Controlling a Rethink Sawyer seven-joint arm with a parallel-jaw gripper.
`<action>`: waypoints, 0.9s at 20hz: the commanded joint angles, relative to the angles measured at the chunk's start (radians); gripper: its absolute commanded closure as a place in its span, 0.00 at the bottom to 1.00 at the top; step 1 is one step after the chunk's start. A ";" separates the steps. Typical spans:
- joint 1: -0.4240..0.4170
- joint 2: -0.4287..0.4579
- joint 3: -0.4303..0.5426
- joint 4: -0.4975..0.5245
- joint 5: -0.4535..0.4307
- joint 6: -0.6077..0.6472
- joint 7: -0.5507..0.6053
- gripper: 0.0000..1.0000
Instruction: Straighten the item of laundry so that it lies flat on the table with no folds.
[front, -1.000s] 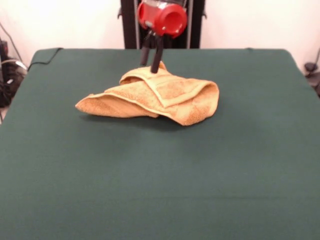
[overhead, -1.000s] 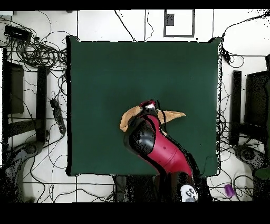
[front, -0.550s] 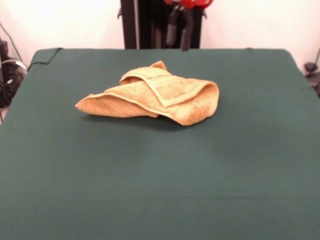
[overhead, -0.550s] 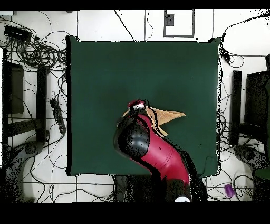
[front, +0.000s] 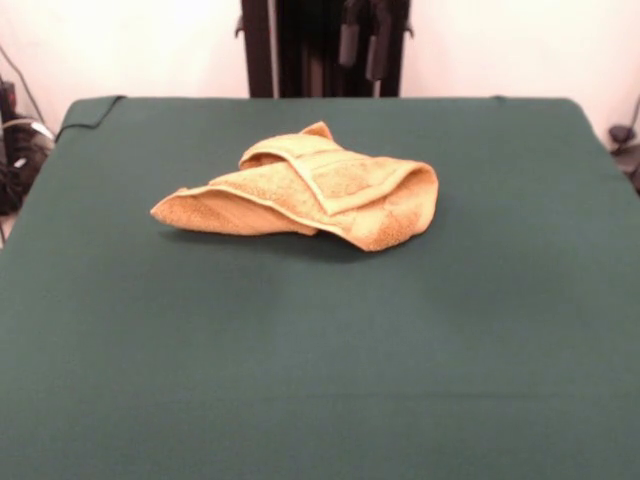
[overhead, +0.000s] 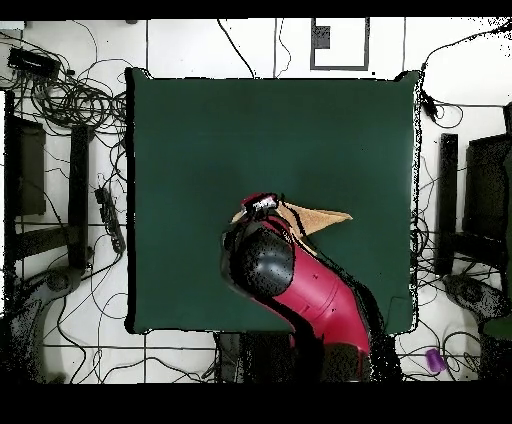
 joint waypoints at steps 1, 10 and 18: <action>0.003 0.093 0.063 0.018 0.006 -0.010 0.165 0.00; -0.008 0.201 0.078 0.058 -0.029 -0.116 0.144 0.00; -0.018 0.161 0.094 0.117 -0.049 -0.106 0.118 0.00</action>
